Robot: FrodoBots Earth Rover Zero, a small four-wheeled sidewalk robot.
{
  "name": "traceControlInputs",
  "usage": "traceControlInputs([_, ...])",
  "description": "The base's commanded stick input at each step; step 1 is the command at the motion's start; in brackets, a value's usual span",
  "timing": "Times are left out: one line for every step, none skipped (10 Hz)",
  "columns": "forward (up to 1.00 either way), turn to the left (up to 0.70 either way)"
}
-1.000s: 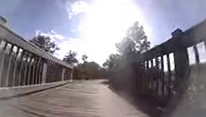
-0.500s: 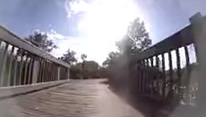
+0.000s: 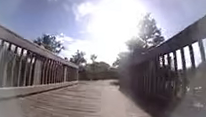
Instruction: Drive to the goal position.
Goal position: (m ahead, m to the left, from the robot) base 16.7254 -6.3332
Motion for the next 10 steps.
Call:
traceControlInputs([0.70, 0.00])
traceControlInputs([0.70, 0.28])
traceControlInputs([0.70, 0.13])
traceControlInputs([0.70, 0.00])
traceControlInputs([0.70, 0.00])
traceControlInputs([0.70, 0.00])
traceControlInputs([0.70, 0.00])
traceControlInputs([0.70, 0.00])
traceControlInputs([0.70, 0.00])
traceControlInputs([0.70, 0.00])
